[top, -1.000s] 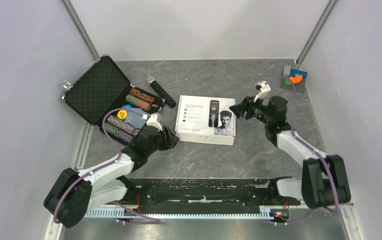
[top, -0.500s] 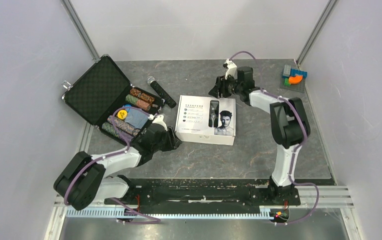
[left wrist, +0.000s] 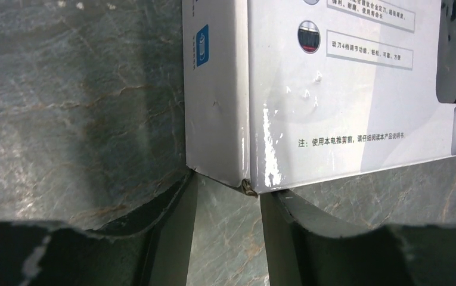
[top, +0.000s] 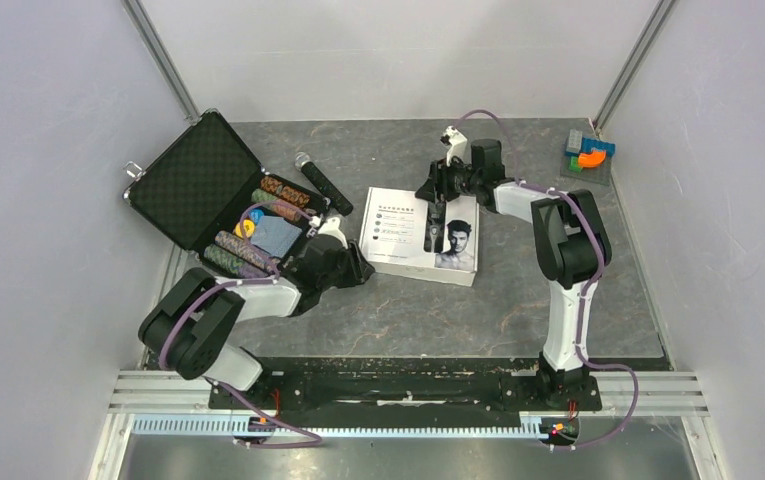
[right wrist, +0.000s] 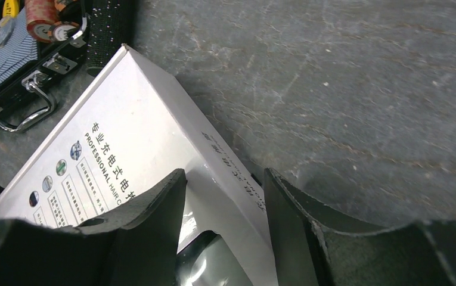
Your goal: Sort the hair-cutting tools
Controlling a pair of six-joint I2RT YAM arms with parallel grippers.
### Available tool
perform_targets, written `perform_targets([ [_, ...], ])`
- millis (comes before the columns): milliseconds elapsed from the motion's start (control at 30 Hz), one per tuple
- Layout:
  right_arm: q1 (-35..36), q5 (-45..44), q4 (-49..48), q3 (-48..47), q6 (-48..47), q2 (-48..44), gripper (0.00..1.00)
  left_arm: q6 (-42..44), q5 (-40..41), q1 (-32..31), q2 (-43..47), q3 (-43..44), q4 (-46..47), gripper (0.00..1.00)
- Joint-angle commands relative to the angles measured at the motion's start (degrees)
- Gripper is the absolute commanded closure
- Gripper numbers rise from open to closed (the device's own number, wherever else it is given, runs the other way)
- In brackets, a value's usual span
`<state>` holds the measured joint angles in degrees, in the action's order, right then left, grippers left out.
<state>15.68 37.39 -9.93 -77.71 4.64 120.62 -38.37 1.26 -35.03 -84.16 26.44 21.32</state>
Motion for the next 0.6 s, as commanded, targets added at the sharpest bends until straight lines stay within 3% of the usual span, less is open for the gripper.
perform_targets([
  [0, 1.68, 3.19, 2.27, 4.76, 2.06, -2.96, 0.47, 0.78, 2.56, -0.33, -3.15, 2.34, 2.72, 0.50],
  [100, 1.50, 1.46, 2.56, 4.76, 3.10, -3.52, 0.47, 0.58, 4.78, -0.39, 0.48, 1.08, -0.65, 0.42],
  [233, -0.04, -1.52, 2.64, 4.58, 4.50, -5.06, 0.46, 1.70, 5.46, -2.33, 7.65, 0.08, -6.99, 0.41],
  [400, -5.85, -3.54, 2.64, 4.88, 6.32, -7.66, 0.46, 4.35, 7.22, -9.85, 14.47, 1.07, -12.29, 0.41],
  [567, -9.38, -3.21, 3.62, 6.01, 4.57, -9.23, 0.46, 9.31, 7.44, -17.89, 11.91, 5.22, -14.00, 0.41],
])
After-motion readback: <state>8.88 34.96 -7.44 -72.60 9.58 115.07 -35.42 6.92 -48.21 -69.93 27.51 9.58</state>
